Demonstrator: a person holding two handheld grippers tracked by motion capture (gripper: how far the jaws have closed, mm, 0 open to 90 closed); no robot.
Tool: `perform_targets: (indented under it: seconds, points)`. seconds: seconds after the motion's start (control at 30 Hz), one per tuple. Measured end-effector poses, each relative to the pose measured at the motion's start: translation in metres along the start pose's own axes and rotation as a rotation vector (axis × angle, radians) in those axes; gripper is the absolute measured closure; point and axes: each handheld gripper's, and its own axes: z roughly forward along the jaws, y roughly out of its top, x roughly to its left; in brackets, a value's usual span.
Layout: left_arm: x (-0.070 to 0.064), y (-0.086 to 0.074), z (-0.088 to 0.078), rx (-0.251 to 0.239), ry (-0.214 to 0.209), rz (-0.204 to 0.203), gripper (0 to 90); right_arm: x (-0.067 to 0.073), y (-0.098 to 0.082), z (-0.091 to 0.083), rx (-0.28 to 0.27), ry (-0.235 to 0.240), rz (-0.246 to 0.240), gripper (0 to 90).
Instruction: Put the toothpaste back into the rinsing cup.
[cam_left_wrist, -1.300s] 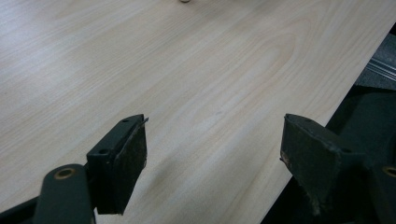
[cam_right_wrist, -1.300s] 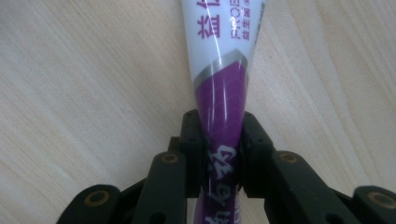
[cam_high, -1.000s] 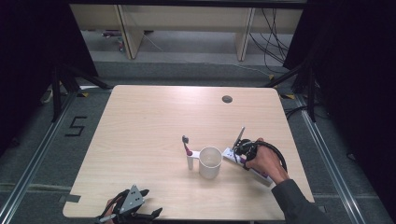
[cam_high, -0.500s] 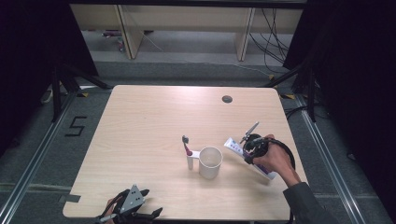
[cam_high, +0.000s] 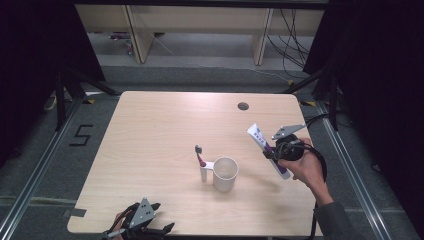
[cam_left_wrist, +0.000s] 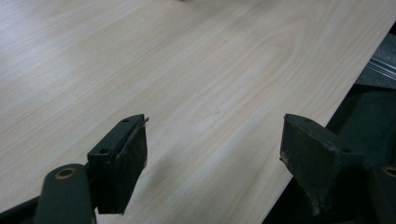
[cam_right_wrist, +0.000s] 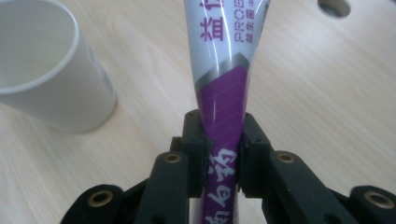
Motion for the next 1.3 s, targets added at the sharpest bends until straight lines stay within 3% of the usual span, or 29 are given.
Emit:
perform_targets:
  seconds: [0.03, 0.07, 0.1, 0.2, 0.23, 0.3, 0.4, 0.43, 0.47, 0.5, 0.57, 0.6, 0.73, 0.77, 0.87, 1.0, 1.1, 1.3]
  points:
    - [-0.001, 0.001, 0.000, -0.008, -0.005, -0.015, 22.8, 0.000, 0.002, -0.004, -0.083, 0.005, -0.012, 76.6]
    - [-0.001, 0.001, 0.000, -0.008, -0.005, -0.015, 22.8, 0.000, 0.002, -0.004, -0.083, 0.005, -0.012, 76.6]
    - [0.000, 0.001, -0.001, -0.001, -0.001, -0.005, 22.8, 0.002, 0.005, -0.010, -0.099, 0.025, 0.035, 76.6]
    - [0.000, 0.000, -0.001, -0.009, 0.001, -0.017, 22.9, 0.004, 0.007, -0.013, -0.145, 0.032, 0.046, 76.6]
    - [0.000, 0.001, -0.001, -0.012, 0.001, -0.019, 22.9, 0.003, 0.008, -0.013, -0.196, 0.030, 0.016, 76.6]
    - [0.000, 0.001, -0.001, -0.013, -0.002, -0.021, 22.9, 0.009, 0.011, -0.017, -0.274, 0.054, 0.070, 76.6]
    - [0.000, 0.001, -0.001, -0.012, 0.001, -0.020, 22.9, 0.012, 0.014, -0.018, -0.319, 0.064, 0.065, 76.6]
    - [0.000, 0.001, -0.001, -0.016, 0.002, -0.023, 22.9, 0.015, 0.017, -0.018, -0.376, 0.069, 0.057, 76.6]
    - [0.000, 0.001, -0.001, -0.016, 0.002, -0.023, 22.9, 0.015, 0.017, -0.018, -0.376, 0.069, 0.057, 76.6]
    - [0.000, 0.000, -0.001, -0.016, 0.004, -0.020, 22.9, 0.022, 0.020, -0.020, -0.394, 0.104, 0.085, 76.6]
    - [0.000, 0.001, -0.001, -0.014, 0.003, -0.022, 22.8, 0.023, 0.021, -0.020, -0.410, 0.109, 0.076, 76.6]
    - [0.000, 0.001, -0.001, -0.017, 0.002, -0.026, 22.8, 0.030, 0.026, -0.022, -0.453, 0.116, 0.079, 76.6]
    - [0.000, 0.000, -0.001, -0.016, 0.000, -0.020, 22.8, 0.036, 0.034, -0.025, -0.496, 0.140, 0.076, 76.6]
    - [0.000, 0.001, -0.001, -0.020, 0.002, -0.024, 22.8, 0.039, 0.038, -0.027, -0.530, 0.151, 0.081, 76.6]
    - [0.000, 0.001, -0.001, -0.017, 0.001, -0.021, 22.8, 0.041, 0.041, -0.028, -0.549, 0.153, 0.065, 76.6]
    - [0.000, 0.001, -0.001, -0.017, 0.001, -0.022, 22.8, 0.053, 0.049, -0.027, -0.562, 0.216, 0.088, 76.5]
    - [0.000, 0.001, -0.001, -0.018, 0.002, -0.025, 22.8, 0.056, 0.052, -0.024, -0.581, 0.216, 0.065, 76.6]
    - [0.000, 0.001, -0.001, -0.022, 0.004, -0.026, 22.8, 0.063, 0.053, -0.015, -0.569, 0.238, 0.067, 76.5]
